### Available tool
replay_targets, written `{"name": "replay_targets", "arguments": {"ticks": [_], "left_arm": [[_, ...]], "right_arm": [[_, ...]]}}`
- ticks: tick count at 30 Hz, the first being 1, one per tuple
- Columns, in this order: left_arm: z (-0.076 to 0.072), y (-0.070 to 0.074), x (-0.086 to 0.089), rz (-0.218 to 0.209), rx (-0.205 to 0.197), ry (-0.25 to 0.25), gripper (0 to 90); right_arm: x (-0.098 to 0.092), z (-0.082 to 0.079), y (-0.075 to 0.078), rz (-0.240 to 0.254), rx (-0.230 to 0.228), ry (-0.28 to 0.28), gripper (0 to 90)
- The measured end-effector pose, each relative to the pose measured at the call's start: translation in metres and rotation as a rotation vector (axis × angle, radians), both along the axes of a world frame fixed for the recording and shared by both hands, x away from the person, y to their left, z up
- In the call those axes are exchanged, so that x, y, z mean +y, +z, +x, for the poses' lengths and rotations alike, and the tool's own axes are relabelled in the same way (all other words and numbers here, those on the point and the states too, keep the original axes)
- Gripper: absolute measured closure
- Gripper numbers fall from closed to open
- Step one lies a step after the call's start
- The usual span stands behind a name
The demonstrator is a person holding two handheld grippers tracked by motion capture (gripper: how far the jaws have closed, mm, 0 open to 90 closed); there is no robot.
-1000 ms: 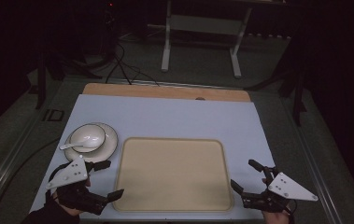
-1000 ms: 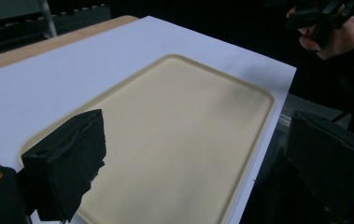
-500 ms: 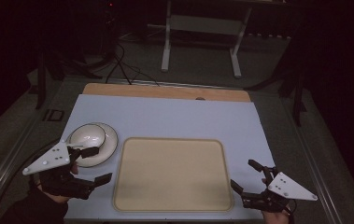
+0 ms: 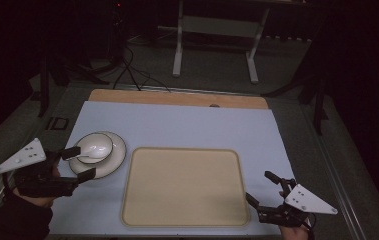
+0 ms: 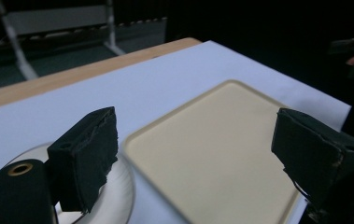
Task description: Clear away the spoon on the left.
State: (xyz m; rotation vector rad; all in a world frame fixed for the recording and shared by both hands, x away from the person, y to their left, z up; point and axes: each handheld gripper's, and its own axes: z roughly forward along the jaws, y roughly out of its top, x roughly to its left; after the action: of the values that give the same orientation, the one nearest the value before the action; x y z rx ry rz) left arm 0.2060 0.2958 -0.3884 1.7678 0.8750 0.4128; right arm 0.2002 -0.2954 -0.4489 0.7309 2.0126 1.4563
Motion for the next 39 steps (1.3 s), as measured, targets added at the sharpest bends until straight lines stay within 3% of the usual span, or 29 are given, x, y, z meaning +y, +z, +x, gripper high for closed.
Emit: {"name": "replay_targets", "arguments": {"ticks": [5,11,22,29,39], "left_arm": [[0.007,-0.007,0.023,-0.032,0.036,0.069,15.9],[0.016,-0.02,0.043,-0.041,0.088,0.144,18.1],[0.034,-0.041,0.067,-0.108,0.192,0.206,22.4],[0.047,-0.059,0.077,-0.144,0.297,0.25,26.1],[0.06,-0.08,0.093,-0.227,0.407,0.331,30.6]], "right_arm": [[0.0,0.0,0.0,-0.003,0.001,-0.003,12.7],[0.001,-0.001,-0.001,-0.009,0.003,-0.003,12.8],[0.001,-0.001,-0.001,-0.013,0.004,-0.005,12.8],[0.001,-0.001,-0.002,-0.018,0.007,-0.008,12.8],[0.002,-0.002,-0.002,-0.024,0.005,-0.009,12.9]]}}
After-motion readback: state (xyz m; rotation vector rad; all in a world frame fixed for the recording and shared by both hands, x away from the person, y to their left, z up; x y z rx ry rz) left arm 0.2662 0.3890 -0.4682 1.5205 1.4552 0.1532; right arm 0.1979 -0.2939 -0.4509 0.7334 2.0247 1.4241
